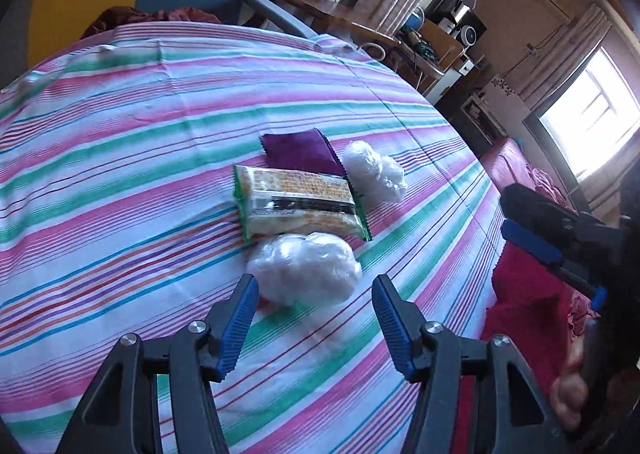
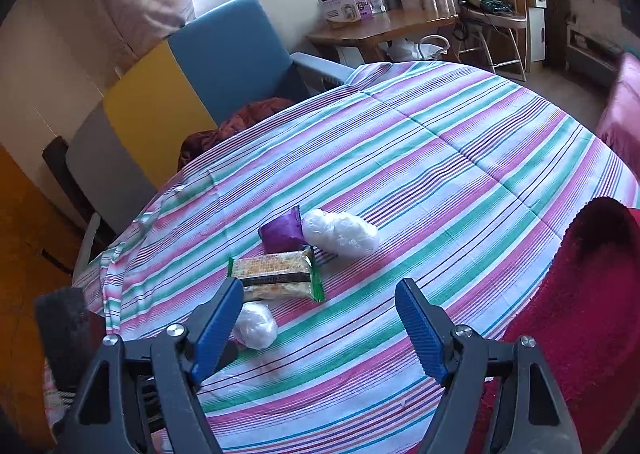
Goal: Organize objects
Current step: 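Move the left gripper to a plastic-wrapped white bundle and close on it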
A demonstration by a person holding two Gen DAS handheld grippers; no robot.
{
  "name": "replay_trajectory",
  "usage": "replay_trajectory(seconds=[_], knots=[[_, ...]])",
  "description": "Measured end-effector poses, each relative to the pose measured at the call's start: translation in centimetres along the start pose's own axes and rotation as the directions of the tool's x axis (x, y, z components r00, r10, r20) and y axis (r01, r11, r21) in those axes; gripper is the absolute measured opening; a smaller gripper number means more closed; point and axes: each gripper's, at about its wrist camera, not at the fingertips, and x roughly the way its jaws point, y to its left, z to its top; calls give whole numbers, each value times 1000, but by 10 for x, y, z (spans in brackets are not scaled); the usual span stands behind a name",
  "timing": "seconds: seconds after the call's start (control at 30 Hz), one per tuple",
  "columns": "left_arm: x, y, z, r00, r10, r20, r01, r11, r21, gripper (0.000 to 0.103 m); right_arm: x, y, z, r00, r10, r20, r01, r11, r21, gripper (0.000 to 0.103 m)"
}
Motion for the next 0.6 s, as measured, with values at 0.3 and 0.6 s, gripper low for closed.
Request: replay_trajectory(seconds=[0.3,0.6], knots=[[30,7,4,1000,15,-16,-15,1000,21,29,5,2,-1,1000,15,-28,-16,1000,-9,79],[-1,30,-17,999,44,26,-44,999,10,38,16,8,-2,996,-1,-88,-4,999,-48,79]])
